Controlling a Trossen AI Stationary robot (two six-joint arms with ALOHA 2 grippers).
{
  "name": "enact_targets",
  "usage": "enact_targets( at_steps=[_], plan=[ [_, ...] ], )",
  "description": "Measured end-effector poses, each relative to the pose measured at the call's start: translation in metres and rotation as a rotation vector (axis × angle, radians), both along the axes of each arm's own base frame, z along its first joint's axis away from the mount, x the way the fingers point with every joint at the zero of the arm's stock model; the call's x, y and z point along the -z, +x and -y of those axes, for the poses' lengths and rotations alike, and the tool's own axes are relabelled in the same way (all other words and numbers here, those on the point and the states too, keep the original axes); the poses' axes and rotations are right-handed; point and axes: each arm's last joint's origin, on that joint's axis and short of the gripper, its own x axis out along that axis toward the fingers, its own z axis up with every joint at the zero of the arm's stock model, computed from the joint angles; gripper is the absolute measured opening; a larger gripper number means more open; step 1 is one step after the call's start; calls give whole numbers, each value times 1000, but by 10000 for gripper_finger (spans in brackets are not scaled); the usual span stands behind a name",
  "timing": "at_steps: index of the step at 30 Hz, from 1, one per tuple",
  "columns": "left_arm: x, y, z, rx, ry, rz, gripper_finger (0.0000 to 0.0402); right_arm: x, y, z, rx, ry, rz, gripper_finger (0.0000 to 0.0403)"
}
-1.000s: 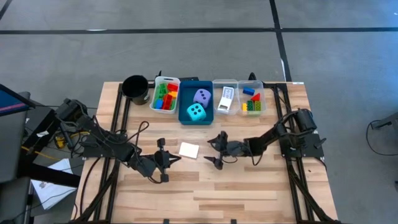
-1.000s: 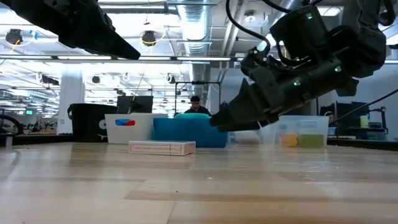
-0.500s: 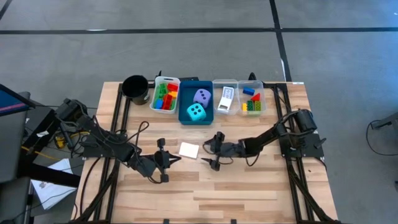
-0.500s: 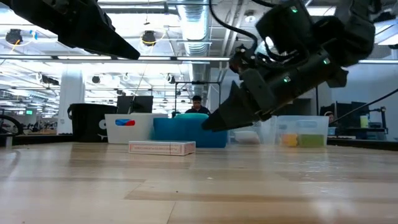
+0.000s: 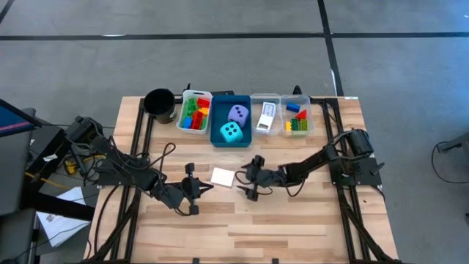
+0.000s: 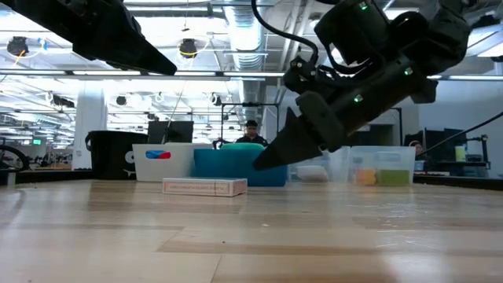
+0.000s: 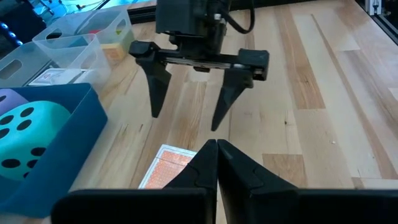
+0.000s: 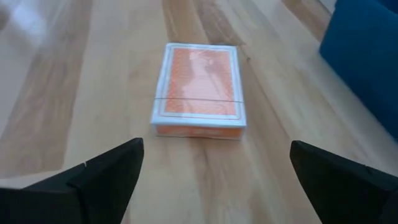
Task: Pick & Place Toys
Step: Put the orange deck of cards into the left transparent bin
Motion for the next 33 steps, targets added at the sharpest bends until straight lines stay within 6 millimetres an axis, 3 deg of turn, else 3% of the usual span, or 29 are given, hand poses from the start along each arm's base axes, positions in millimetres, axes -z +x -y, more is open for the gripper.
enact_targets(
  at_steps=[9, 26, 30, 33],
  plan=[
    [0, 0, 0, -1, -1, 1, 0, -10, 11, -4, -57, 18, 18, 399],
    [0, 0, 0, -4, 1, 2, 0, -16, 21, 11, -71, 44, 0, 399],
    [0, 0, 0, -4, 1, 2, 0, -21, 29, 18, -71, 60, 16, 399],
    [0, 0, 0, -4, 0, 3, 0, -13, 41, 19, -99, 88, -11, 399]
  ],
)
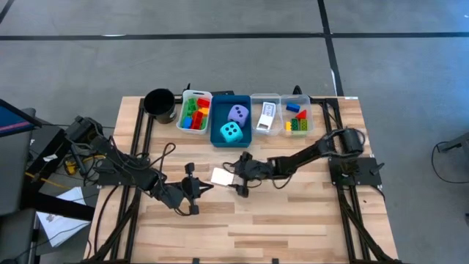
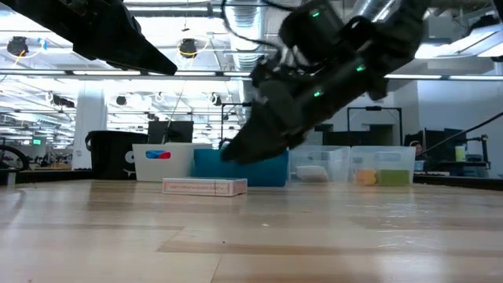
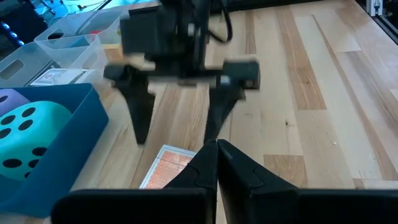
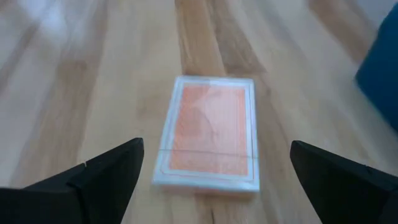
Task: Pick & Place Toys
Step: Put the orange deck of cards into the left transparent bin
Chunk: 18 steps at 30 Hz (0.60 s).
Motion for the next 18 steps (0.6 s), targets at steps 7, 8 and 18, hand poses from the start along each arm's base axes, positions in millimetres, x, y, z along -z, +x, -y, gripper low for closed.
enact_targets(
  at_steps=[7, 8, 18],
  plan=[
    [0, 0, 0, 7, -4, -3, 0, 37, 50, -21, -31, -42, -79, 398],
    [0, 0, 1, 15, -11, -5, 0, 39, 56, -23, -30, -46, -97, 398],
    [1, -1, 2, 29, -44, -17, 0, 34, 83, -28, 16, -129, -199, 369]
  ],
)
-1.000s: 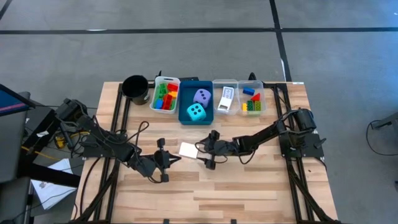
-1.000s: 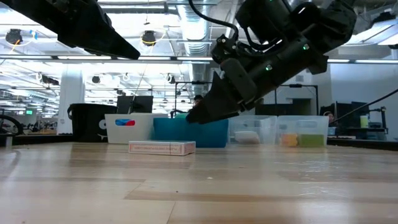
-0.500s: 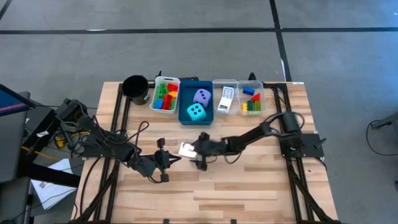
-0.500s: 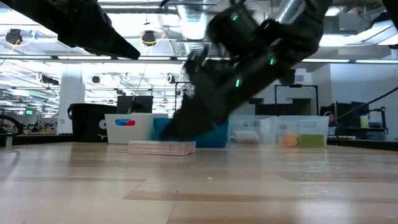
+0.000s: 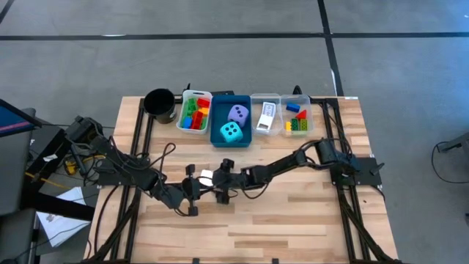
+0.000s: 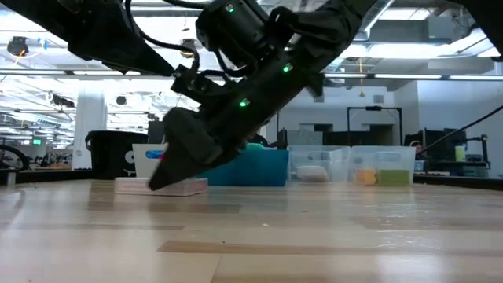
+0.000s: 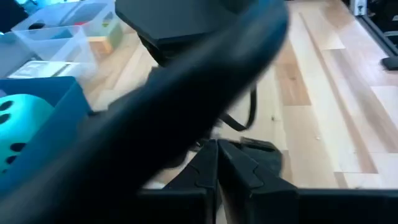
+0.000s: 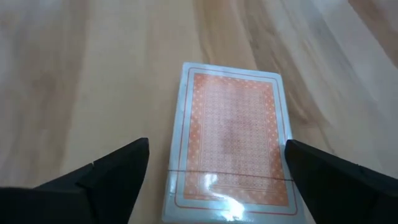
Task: Pick & Place Toys
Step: Put the orange deck of cards into the left transparent bin
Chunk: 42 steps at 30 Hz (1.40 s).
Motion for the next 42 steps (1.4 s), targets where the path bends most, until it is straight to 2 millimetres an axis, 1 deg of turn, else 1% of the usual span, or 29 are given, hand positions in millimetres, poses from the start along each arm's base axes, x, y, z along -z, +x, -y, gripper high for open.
enact_targets(
  at_steps=[3, 7, 14, 19, 25, 28, 35, 37, 42],
  plan=[
    [0, 0, 1, 19, -13, -7, 0, -4, -3, -3, 37, -41, -3, 357],
    [1, 0, 1, 24, -34, -11, 0, -4, -5, -7, 71, -92, -3, 349],
    [1, 0, 1, 24, -33, -10, 0, -4, -8, -18, 91, -136, 13, 355],
    [1, 0, 1, 24, -32, -10, 0, -13, -2, -25, 75, -168, 9, 358],
    [0, 0, 2, 31, -34, -11, 0, -23, 2, -29, 69, -210, -37, 358],
    [0, 0, 1, 25, -31, -9, 0, -22, 2, -23, 103, -200, -44, 359],
    [0, 0, 1, 22, -31, -8, 0, -21, 1, -1, 212, -96, -81, 359],
    [0, 0, 1, 22, -31, -8, 0, -20, 2, 4, 220, -64, -87, 359],
    [0, 0, 1, 22, -32, -7, 0, -19, 4, 15, 181, 93, -120, 359]
  ],
)
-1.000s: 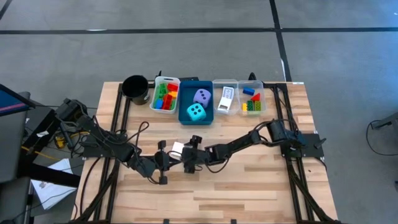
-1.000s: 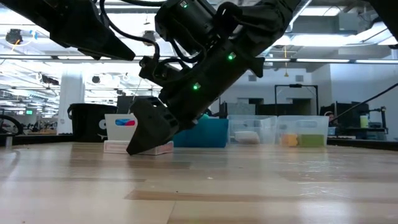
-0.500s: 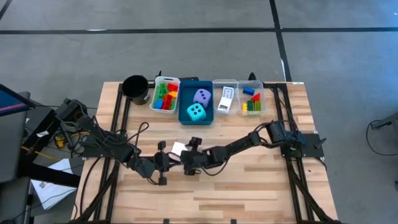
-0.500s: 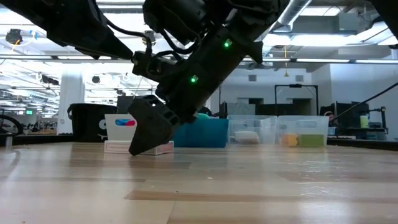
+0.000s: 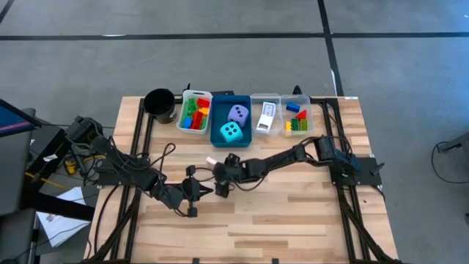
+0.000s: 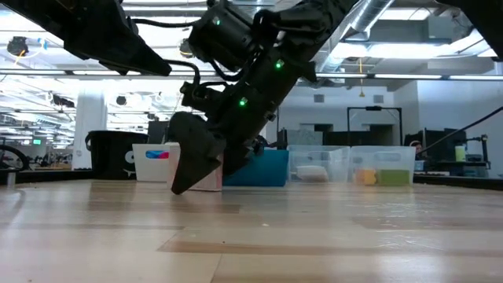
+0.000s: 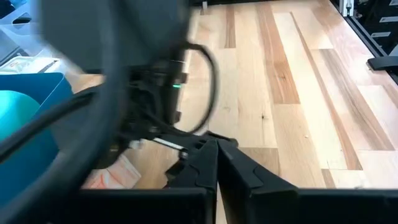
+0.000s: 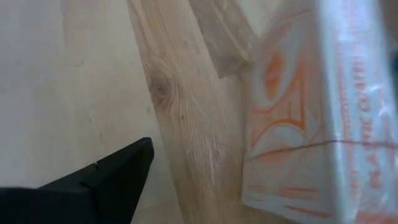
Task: Pick & Place Toys
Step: Put the orange deck of cards into the left transparent bin
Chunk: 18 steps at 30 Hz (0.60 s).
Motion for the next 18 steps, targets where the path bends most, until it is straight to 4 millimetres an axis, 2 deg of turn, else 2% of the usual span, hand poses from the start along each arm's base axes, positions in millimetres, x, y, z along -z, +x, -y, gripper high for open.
enact_targets(
  at_steps=[6, 10, 14, 18],
  plan=[
    [0, 0, 0, -1, -1, 0, 0, 2, 1, 7, -16, 60, -15, 351],
    [0, 0, 0, -1, -1, 0, 0, 2, 0, 7, -4, 64, -14, 330],
    [0, 0, 0, -1, -1, 0, 0, 2, 0, 7, 39, 58, -3, 288],
    [0, 0, 0, 0, -1, 0, 0, 3, 0, 8, 79, 35, -2, 221]
  ],
)
